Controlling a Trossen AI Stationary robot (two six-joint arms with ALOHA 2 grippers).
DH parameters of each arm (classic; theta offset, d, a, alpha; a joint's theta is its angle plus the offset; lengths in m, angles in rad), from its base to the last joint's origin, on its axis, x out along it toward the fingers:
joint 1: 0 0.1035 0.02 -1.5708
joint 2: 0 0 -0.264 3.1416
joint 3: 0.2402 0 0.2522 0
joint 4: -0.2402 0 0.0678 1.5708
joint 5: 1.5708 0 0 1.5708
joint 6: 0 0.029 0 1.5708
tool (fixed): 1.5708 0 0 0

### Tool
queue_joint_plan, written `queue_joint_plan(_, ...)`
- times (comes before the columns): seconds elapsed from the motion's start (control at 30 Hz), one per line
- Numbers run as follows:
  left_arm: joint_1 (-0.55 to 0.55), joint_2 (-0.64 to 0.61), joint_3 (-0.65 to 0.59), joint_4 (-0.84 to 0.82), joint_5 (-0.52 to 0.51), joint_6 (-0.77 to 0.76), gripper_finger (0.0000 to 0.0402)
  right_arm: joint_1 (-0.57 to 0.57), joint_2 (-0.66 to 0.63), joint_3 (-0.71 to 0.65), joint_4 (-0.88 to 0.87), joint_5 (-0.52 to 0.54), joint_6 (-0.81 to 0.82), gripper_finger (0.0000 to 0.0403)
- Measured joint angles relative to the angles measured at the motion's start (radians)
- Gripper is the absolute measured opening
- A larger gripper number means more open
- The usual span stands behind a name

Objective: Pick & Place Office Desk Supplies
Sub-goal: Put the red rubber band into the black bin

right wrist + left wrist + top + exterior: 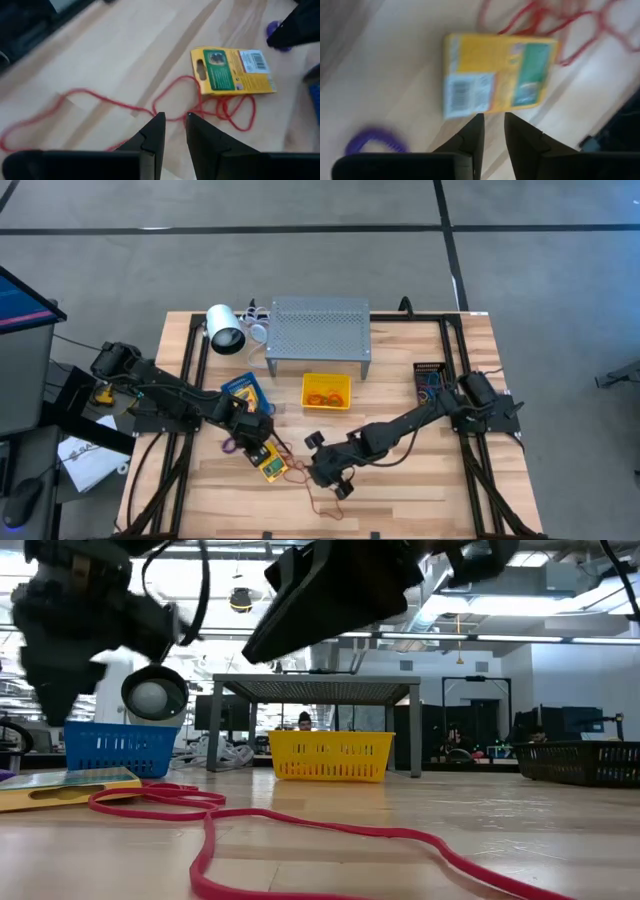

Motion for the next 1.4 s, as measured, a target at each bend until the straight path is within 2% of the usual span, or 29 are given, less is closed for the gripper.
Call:
queue_joint_plan(0.17, -0.012, -0.045, 0.0, 0.142, -0.107, 0.13, 0.0076, -0.027, 0.038, -0.001, -0.014, -0.103, 0.097, 0.0073)
queue_joint_plan(0.33, -0.061, -0.172, 0.0, 0.236, -0.361, 0.319, 0.0076, -0.05, 0.064, -0.001, -0.14, -0.255, 0.226, 0.0073)
queue_joint_plan(0.43, -0.102, -0.261, -0.019, 0.298, -0.521, 0.435, 0.0076, -0.05, 0.068, -0.002, -0.236, -0.265, 0.269, 0.0073)
queue_joint_plan(0.53, -0.133, -0.337, -0.077, 0.393, -0.613, 0.527, 0.0076, -0.044, 0.066, -0.001, -0.243, -0.276, 0.315, 0.0073)
queue_joint_plan(0.83, -0.138, -0.452, -0.233, 0.679, -0.642, 0.726, 0.0076, 0.005, 0.066, 0.044, -0.245, -0.251, 0.426, 0.0073)
queue_joint_plan(1.07, -0.132, -0.46, -0.24, 0.683, -0.64, 0.756, 0.0076, -0.002, 0.066, 0.066, -0.211, -0.246, 0.473, 0.0074)
queue_joint_plan(1.23, -0.132, -0.46, -0.24, 0.684, -0.638, 0.759, 0.0076, -0.011, 0.083, 0.065, -0.189, -0.25, 0.534, 0.0092)
queue_joint_plan(1.4, -0.132, -0.462, -0.24, 0.684, -0.638, 0.775, 0.0076, -0.015, 0.119, 0.065, -0.128, -0.3, 0.488, 0.0104)
